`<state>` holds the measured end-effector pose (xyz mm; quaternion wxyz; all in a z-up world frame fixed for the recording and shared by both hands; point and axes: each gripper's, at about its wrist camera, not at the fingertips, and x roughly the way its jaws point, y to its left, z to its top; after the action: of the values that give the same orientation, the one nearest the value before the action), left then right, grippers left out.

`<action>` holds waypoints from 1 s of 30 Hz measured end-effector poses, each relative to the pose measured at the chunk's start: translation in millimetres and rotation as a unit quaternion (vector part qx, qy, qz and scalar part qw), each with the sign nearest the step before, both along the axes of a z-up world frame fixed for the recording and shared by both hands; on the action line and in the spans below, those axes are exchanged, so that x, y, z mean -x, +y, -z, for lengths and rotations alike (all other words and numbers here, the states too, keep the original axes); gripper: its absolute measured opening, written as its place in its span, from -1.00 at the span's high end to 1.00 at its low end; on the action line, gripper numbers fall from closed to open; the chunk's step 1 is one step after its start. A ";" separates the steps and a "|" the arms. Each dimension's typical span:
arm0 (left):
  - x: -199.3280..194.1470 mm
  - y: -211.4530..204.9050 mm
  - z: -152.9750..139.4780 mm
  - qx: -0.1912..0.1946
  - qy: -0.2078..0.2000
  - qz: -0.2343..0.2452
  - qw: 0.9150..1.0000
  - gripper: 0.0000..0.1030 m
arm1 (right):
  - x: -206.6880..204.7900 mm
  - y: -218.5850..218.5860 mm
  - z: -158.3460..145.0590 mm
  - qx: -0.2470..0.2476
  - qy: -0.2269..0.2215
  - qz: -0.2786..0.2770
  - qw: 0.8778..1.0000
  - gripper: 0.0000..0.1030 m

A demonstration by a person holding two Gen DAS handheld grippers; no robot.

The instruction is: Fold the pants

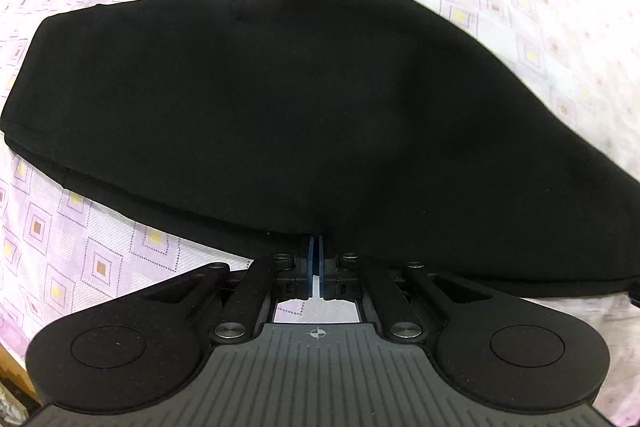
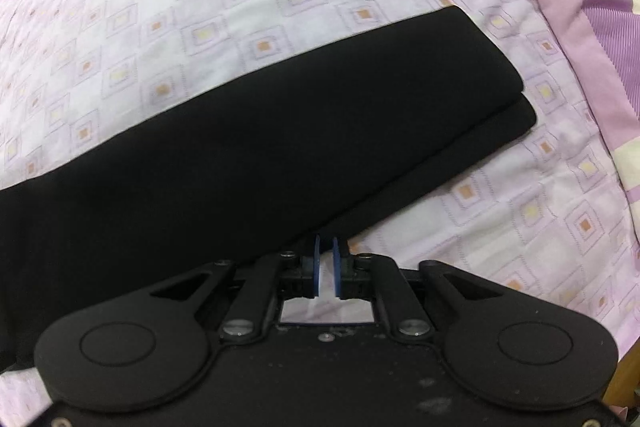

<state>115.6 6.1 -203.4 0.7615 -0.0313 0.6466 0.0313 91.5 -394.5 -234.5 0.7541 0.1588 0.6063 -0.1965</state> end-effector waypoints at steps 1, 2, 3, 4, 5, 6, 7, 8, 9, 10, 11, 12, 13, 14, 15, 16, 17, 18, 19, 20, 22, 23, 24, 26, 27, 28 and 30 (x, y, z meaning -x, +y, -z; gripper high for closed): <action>-2.4 -0.7 2.7 -0.002 0.001 -0.001 1.000 0.96 | 4.1 -6.2 -1.6 -0.003 -0.002 0.002 1.000 0.80; -4.9 -1.1 5.3 -0.003 0.003 -0.005 1.000 0.96 | 8.9 -14.0 -4.8 -0.005 -0.008 0.006 1.000 0.80; -8.2 -1.9 8.7 -0.004 0.005 -0.007 1.000 0.96 | 13.7 -19.8 -8.5 -0.007 -0.016 0.009 1.000 0.75; -10.1 -1.7 11.4 -0.005 0.009 -0.010 1.000 0.96 | 18.5 -27.9 -13.8 -0.009 -0.025 0.015 1.000 0.59; -11.4 -1.9 13.9 -0.006 0.011 -0.013 1.000 0.95 | 22.5 -34.7 -16.3 -0.008 -0.034 0.021 0.999 0.49; -13.8 -2.6 15.7 -0.008 0.011 -0.015 1.000 0.95 | 26.4 -42.8 -21.0 -0.005 -0.044 0.029 0.999 0.33; -13.5 -3.7 14.7 -0.010 0.010 -0.016 1.000 0.96 | 30.3 -53.0 -25.3 0.000 -0.055 0.038 0.998 0.26; -15.9 -5.9 14.5 -0.015 0.010 -0.016 1.000 0.96 | 32.3 -61.7 -27.6 0.004 -0.062 0.044 0.997 0.22; -17.2 -8.7 13.9 -0.021 0.010 -0.013 1.000 0.95 | 32.6 -73.0 -28.2 0.009 -0.066 0.050 0.997 0.16; -18.6 -12.4 13.9 -0.028 0.008 -0.007 1.000 0.95 | 33.0 -83.5 -29.1 0.015 -0.070 0.057 0.996 0.15; -19.8 -15.7 14.2 -0.035 0.006 0.001 0.999 0.95 | 33.0 -93.8 -29.4 0.020 -0.074 0.064 0.995 0.15; -20.6 -19.5 14.4 -0.043 0.003 0.008 0.999 0.95 | 31.6 -102.8 -29.1 0.023 -0.077 0.070 0.994 0.15; -21.8 -22.6 14.5 -0.049 -0.002 0.013 0.999 0.95 | 30.5 -112.4 -28.6 0.026 -0.079 0.076 0.994 0.15; -21.9 -24.9 14.3 -0.052 -0.005 0.015 0.999 0.95 | 29.7 -121.3 -26.9 0.028 -0.081 0.081 0.993 0.15; -23.5 -26.0 14.2 -0.054 -0.009 0.014 0.998 0.96 | 28.2 -129.4 -24.8 0.030 -0.083 0.084 0.993 0.14; -22.4 -26.6 13.5 -0.053 -0.011 0.011 0.998 0.96 | 26.3 -137.9 -22.4 0.036 -0.082 0.085 0.992 0.14; -22.9 -25.9 13.1 -0.050 -0.013 0.006 0.999 0.96 | 25.5 -145.4 -20.0 0.040 -0.081 0.083 0.992 0.14; -25.7 -25.2 13.0 -0.047 -0.012 0.000 0.999 0.96 | 23.4 -152.1 -17.6 0.043 -0.081 0.080 0.993 0.14; -25.4 -22.5 12.2 -0.043 -0.011 -0.006 0.999 0.96 | 20.9 -157.2 -15.2 0.047 -0.080 0.076 0.993 0.13; -26.8 -20.8 11.7 -0.040 -0.010 -0.010 0.999 0.96 | 18.0 -160.0 -12.4 0.052 -0.079 0.069 0.993 0.12; -32.1 -19.6 11.5 -0.039 -0.006 -0.017 0.999 0.96 | 13.0 -169.6 -7.6 0.056 -0.078 0.055 0.994 0.01; -33.0 -19.8 10.9 -0.041 -0.003 -0.017 0.999 0.96 | 10.4 -174.2 -5.3 0.056 -0.078 0.047 0.994 0.00; -31.0 -19.9 10.1 -0.044 -0.002 -0.015 0.999 0.96 | 8.0 -177.4 -4.1 0.054 -0.078 0.040 0.995 0.00; -37.1 -24.9 10.0 -0.054 0.001 -0.008 0.998 0.97 | 4.4 -183.1 -1.2 0.048 -0.080 0.025 0.995 -0.01; -39.3 -27.4 9.4 -0.059 0.001 -0.005 0.998 0.97 | 2.6 -185.5 1.1 0.045 -0.080 0.018 0.996 -0.01; -42.2 -29.8 9.5 -0.064 0.002 -0.003 0.998 0.97 | 1.0 -186.6 2.8 0.043 -0.080 0.011 0.996 -0.02; -46.9 -36.7 9.4 -0.066 0.002 -0.002 0.998 0.98 | -1.1 -186.9 5.7 0.041 -0.079 -0.005 0.996 -0.04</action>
<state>162.5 -30.6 -212.8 0.7608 0.0179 0.6444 0.0756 92.6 -581.4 -240.2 0.8062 0.1400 0.5373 -0.2043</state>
